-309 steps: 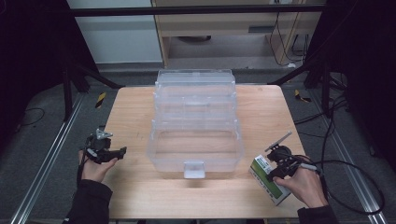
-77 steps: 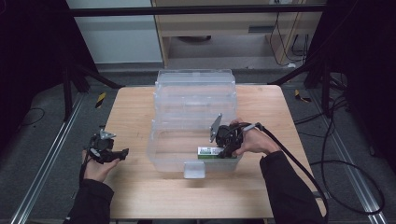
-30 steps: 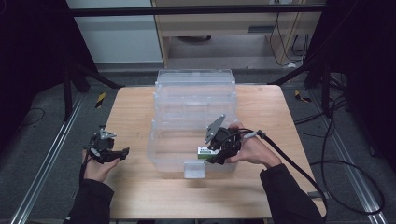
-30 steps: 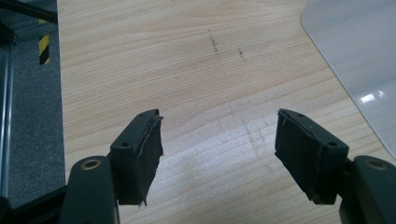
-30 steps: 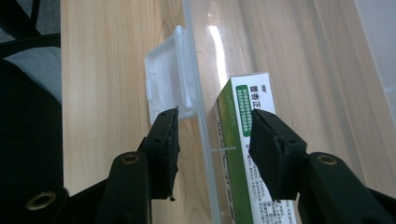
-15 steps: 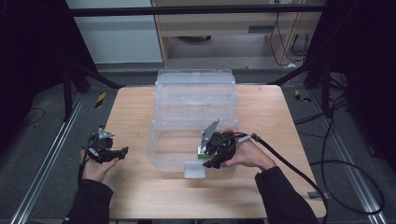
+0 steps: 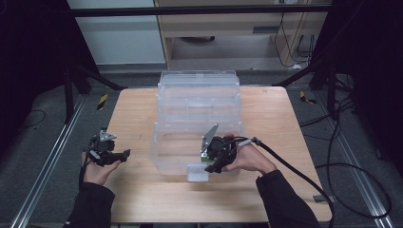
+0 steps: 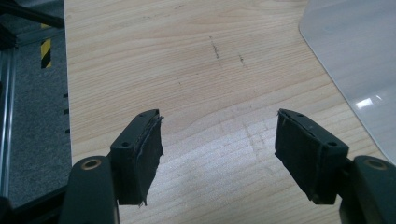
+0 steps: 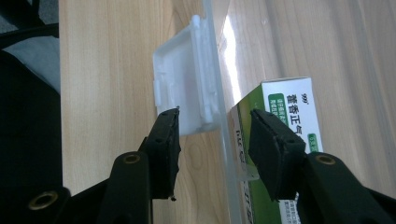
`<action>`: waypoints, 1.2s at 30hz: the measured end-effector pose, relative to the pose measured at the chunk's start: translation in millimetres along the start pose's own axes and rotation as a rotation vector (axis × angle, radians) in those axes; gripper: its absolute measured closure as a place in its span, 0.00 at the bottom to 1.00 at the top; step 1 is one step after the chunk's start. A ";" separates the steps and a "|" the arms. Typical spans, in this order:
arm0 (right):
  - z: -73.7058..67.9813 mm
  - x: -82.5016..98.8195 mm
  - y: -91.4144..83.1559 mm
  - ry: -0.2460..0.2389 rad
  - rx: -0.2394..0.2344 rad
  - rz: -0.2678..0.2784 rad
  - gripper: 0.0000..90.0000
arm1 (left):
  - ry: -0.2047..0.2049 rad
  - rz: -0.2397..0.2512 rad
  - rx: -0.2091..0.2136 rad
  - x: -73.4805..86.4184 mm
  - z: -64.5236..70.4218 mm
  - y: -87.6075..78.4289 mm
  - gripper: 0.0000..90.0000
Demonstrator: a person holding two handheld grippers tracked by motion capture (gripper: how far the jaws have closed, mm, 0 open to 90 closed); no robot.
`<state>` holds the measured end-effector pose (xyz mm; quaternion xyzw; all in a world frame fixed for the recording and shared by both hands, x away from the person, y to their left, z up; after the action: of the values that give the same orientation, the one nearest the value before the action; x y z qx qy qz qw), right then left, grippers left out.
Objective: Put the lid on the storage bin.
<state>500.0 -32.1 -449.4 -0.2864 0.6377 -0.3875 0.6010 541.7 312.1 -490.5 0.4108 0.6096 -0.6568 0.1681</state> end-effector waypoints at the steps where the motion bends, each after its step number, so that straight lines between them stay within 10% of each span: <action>1: 0.1 0.2 1.3 0.002 -0.001 -0.003 0.60 | 0.001 0.000 -0.001 -0.5 -0.2 -0.9 0.35; 36: 0.0 7.7 21.2 0.018 -0.062 -0.078 0.71 | 0.016 0.034 0.015 -12.1 2.0 -10.3 0.35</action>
<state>501.2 -27.2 -471.4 -0.3261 0.6429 -0.3934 0.5705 541.0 309.0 -474.8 0.4273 0.5991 -0.6551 0.1714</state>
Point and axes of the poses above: each handheld gripper's, and its own axes: y roughly forward along the jaws, x roughly out of its underside, z roughly to its right, the point moved 7 cm from there along y, roughly forward along the jaws, and after that the axes turned 6 degrees about z, right-handed, at the moved point
